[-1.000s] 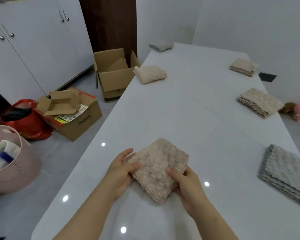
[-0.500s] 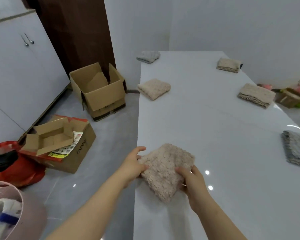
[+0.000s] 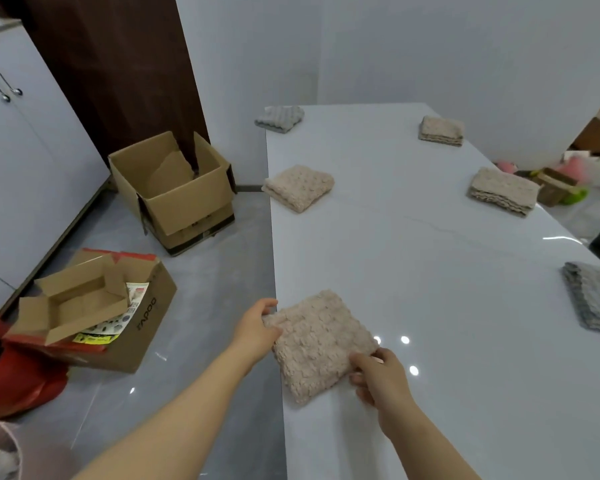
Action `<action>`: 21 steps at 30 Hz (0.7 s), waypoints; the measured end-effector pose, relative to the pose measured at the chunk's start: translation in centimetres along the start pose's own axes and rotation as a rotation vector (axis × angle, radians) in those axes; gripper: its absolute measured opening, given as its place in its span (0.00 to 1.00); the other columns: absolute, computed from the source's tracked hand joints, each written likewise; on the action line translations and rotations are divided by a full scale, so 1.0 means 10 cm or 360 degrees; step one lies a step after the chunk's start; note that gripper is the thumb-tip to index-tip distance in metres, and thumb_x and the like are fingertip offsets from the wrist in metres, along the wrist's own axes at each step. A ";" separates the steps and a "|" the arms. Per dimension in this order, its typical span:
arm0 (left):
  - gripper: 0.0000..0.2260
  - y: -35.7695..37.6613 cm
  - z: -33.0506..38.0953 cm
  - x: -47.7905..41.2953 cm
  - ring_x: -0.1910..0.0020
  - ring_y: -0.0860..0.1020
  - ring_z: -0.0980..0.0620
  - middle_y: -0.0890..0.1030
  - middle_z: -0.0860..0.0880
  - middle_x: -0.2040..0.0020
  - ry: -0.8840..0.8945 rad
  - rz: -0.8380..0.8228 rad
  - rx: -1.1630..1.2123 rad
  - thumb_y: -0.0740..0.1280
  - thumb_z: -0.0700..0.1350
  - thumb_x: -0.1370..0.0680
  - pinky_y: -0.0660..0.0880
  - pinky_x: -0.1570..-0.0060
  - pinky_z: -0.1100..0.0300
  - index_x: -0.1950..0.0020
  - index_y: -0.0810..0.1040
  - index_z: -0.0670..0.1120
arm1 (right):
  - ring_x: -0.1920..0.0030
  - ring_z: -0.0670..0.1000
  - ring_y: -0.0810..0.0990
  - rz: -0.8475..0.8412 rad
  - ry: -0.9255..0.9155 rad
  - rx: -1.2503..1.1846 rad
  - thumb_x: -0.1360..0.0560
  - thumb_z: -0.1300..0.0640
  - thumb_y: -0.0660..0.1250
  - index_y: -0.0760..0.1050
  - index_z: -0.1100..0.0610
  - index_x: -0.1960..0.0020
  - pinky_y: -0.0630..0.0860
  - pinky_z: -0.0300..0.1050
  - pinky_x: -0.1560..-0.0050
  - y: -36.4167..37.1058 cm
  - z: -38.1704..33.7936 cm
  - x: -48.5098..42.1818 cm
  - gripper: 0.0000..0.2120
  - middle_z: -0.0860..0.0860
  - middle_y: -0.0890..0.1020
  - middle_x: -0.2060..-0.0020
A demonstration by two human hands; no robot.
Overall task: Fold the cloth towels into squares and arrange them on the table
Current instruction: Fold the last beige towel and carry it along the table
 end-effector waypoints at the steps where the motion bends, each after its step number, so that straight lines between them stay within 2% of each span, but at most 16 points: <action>1: 0.20 0.00 -0.01 -0.02 0.46 0.71 0.50 0.70 0.45 0.37 -0.0010 0.0000 0.0013 0.65 0.34 0.25 0.72 0.50 0.58 0.34 0.70 0.47 | 0.70 0.50 0.70 0.0037 0.0000 -0.0016 0.28 0.64 0.65 0.69 0.60 0.46 0.65 0.40 0.71 -0.01 0.00 -0.02 0.11 0.54 0.72 0.64; 4: 0.20 -0.01 -0.03 -0.07 0.46 0.72 0.50 0.71 0.47 0.40 -0.0006 0.0039 0.0035 0.66 0.35 0.25 0.73 0.50 0.57 0.36 0.71 0.48 | 0.65 0.51 0.73 0.0105 -0.0066 0.0030 0.28 0.62 0.64 0.65 0.55 0.40 0.69 0.42 0.67 0.00 -0.04 -0.09 0.18 0.54 0.75 0.59; 6: 0.19 0.00 -0.04 -0.11 0.48 0.72 0.51 0.72 0.48 0.44 0.0031 0.0057 0.0044 0.67 0.35 0.26 0.72 0.50 0.59 0.37 0.72 0.47 | 0.58 0.53 0.75 0.0144 -0.0119 0.0093 0.28 0.60 0.64 0.65 0.53 0.37 0.72 0.44 0.60 0.03 -0.06 -0.12 0.20 0.54 0.76 0.52; 8: 0.17 -0.01 -0.07 -0.16 0.49 0.72 0.52 0.74 0.49 0.46 0.0061 0.0051 0.0013 0.68 0.35 0.26 0.71 0.49 0.60 0.39 0.74 0.46 | 0.53 0.53 0.76 0.0191 -0.0138 0.0130 0.28 0.58 0.65 0.64 0.53 0.35 0.73 0.47 0.52 0.08 -0.04 -0.12 0.22 0.53 0.75 0.49; 14: 0.12 -0.09 -0.12 -0.31 0.49 0.74 0.54 0.76 0.50 0.49 0.0225 -0.0169 -0.0064 0.68 0.38 0.26 0.68 0.48 0.64 0.44 0.77 0.44 | 0.56 0.48 0.75 0.0520 -0.0227 0.0100 0.27 0.58 0.65 0.58 0.53 0.29 0.75 0.50 0.49 0.29 0.00 0.01 0.29 0.49 0.73 0.56; 17: 0.11 -0.18 -0.08 -0.36 0.51 0.73 0.54 0.76 0.52 0.51 0.0335 -0.0327 -0.0174 0.68 0.40 0.26 0.71 0.47 0.62 0.43 0.77 0.45 | 0.58 0.47 0.75 0.0683 -0.0180 -0.0027 0.27 0.60 0.65 0.55 0.53 0.28 0.77 0.53 0.50 0.47 0.04 0.12 0.31 0.47 0.73 0.58; 21: 0.09 -0.29 -0.03 -0.44 0.52 0.75 0.52 0.77 0.52 0.52 0.0420 -0.0539 -0.0250 0.68 0.40 0.26 0.73 0.44 0.57 0.47 0.78 0.47 | 0.56 0.45 0.75 0.0819 -0.0094 -0.0136 0.26 0.57 0.66 0.55 0.53 0.27 0.76 0.54 0.45 0.71 0.20 0.28 0.31 0.47 0.75 0.58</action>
Point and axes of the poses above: each hand's wrist, its own x-axis away from the middle knuckle, its own y-axis out of the palm, z = x × y, the point moved 1 cm from there along -x, towards the middle knuckle
